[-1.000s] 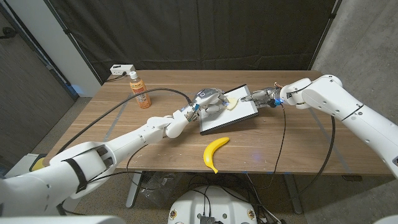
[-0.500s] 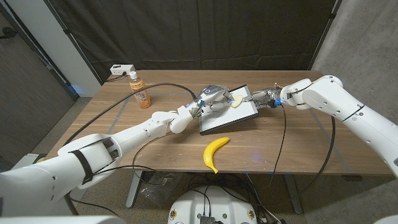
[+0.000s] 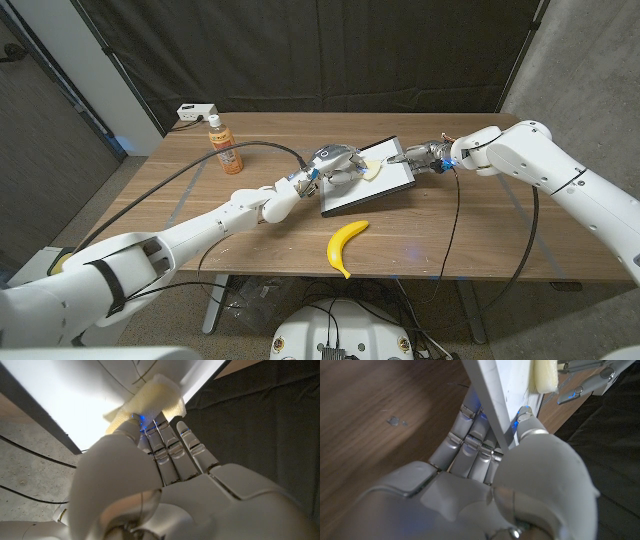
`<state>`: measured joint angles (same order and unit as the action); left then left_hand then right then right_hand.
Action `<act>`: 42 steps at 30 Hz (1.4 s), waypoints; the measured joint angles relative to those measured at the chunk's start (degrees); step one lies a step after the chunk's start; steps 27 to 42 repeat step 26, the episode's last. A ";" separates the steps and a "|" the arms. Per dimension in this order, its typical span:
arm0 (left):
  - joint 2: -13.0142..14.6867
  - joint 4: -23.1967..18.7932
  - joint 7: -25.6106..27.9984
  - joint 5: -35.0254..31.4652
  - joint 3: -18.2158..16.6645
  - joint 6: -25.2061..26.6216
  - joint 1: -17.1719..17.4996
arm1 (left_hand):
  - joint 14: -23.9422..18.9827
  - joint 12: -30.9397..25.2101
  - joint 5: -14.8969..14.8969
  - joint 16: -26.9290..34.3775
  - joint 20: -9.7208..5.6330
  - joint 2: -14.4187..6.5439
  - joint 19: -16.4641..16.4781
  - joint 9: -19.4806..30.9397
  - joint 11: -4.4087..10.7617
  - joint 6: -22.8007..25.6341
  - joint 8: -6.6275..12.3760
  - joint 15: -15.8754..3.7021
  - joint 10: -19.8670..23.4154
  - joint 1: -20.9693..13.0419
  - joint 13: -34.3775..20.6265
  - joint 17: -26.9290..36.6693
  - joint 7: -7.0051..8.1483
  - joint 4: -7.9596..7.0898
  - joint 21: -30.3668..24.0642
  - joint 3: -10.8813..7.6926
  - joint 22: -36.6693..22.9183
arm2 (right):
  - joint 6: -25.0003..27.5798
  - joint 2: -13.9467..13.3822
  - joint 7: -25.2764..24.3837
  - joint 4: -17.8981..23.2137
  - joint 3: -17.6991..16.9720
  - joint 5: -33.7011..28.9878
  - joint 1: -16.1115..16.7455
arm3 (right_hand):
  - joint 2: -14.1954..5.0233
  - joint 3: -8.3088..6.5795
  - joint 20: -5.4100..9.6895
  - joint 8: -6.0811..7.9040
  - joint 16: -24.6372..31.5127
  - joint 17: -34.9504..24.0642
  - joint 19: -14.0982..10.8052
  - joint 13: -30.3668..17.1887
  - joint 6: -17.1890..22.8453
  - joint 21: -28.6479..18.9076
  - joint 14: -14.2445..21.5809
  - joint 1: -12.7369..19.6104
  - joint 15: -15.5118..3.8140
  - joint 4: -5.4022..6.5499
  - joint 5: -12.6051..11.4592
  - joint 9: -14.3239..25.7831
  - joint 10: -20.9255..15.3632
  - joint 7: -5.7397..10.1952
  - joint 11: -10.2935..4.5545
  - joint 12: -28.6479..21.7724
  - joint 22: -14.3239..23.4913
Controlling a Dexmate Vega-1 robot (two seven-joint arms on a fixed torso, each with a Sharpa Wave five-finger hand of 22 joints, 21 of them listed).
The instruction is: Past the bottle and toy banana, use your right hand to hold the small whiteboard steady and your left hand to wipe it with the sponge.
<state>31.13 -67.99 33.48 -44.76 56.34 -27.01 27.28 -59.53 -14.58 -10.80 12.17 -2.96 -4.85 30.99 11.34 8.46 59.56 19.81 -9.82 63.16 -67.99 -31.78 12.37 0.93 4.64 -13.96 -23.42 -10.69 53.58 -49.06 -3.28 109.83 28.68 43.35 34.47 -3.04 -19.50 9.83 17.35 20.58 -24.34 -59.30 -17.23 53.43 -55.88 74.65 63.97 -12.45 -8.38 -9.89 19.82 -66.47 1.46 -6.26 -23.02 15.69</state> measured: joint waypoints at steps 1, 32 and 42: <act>0.46 -0.55 -0.21 0.11 -0.38 0.12 0.50 | 0.00 0.00 0.00 0.00 0.00 0.00 0.00 -0.01 0.00 0.00 0.06 0.00 0.00 0.00 0.00 0.00 0.00 0.00 0.00 0.00 0.00 | -0.03 0.00 0.00 0.04 0.00 -0.01 -0.01 | 0.00 0.00 0.00 0.00 0.00 0.00 0.00 0.00 0.00 -0.08 0.00 0.00 0.00 0.00 0.00 0.00 0.00 0.00 0.00 0.00 0.00; 4.54 -6.76 -2.48 0.22 -6.10 2.39 6.86 | 0.00 0.23 0.05 0.00 0.00 0.01 0.00 0.01 -0.28 0.02 0.13 0.00 0.29 0.00 -0.23 0.00 -0.02 -0.24 0.00 -0.24 0.00 | -0.50 0.17 -0.06 0.01 0.21 -0.40 -0.16 | 0.00 0.00 -0.31 -0.01 0.00 -0.26 0.30 -0.22 0.08 -0.71 0.08 0.00 0.10 0.00 -0.07 -0.01 -0.01 0.08 0.00 0.00 -0.27; 4.54 -6.76 -2.48 0.22 -6.10 2.39 6.86 | 0.00 0.23 0.05 0.00 0.00 0.01 0.00 0.01 -0.28 0.02 0.13 0.00 0.29 0.00 -0.23 0.00 -0.02 -0.24 0.00 -0.24 0.00 | -0.50 0.17 -0.06 0.01 0.21 -0.40 -0.16 | 0.00 0.00 -0.31 -0.01 0.00 -0.26 0.30 -0.22 0.08 -0.71 0.08 0.00 0.10 0.00 -0.07 -0.01 -0.01 0.08 0.00 0.00 -0.27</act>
